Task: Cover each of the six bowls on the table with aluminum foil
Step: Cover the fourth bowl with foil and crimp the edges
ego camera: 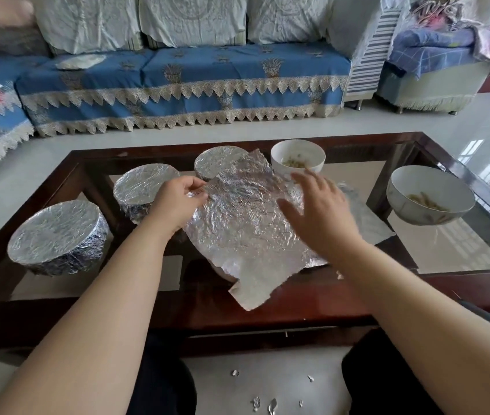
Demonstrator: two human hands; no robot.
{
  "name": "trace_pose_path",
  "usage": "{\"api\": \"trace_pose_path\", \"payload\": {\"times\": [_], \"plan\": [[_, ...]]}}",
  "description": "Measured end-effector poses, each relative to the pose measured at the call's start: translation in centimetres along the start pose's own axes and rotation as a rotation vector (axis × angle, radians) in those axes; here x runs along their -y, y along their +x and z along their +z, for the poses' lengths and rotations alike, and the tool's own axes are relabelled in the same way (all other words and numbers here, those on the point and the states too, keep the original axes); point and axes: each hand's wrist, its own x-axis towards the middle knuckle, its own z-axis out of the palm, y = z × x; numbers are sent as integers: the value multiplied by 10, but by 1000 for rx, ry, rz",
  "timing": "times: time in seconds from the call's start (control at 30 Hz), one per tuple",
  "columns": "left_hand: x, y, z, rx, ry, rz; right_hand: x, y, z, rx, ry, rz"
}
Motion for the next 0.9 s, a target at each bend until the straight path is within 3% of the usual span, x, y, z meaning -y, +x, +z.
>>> {"api": "trace_pose_path", "payload": {"times": [0.1, 0.2, 0.3, 0.4, 0.53, 0.77, 0.83, 0.9], "plan": [[2, 6, -1, -47, -14, 45, -22, 20, -1, 232, 356, 368], [-4, 2, 5, -159, 160, 137, -24, 25, 5, 278, 458, 456], [-19, -19, 16, -173, 462, 285, -17, 20, 9, 236, 535, 437], [-27, -43, 25, 76, 600, 232, -12, 11, 9, 222, 555, 398], [-21, -53, 26, 310, 712, 87, 0, -5, 3, 391, 535, 304], [-4, -65, 30, 368, 860, 106, 7, -30, -19, 784, 563, 103], [-1, -64, 31, 365, 841, 138, 5, -25, -19, 674, 519, 120], [1, -62, 32, 377, 795, 164, -1, -14, -14, 460, 369, 154]]}}
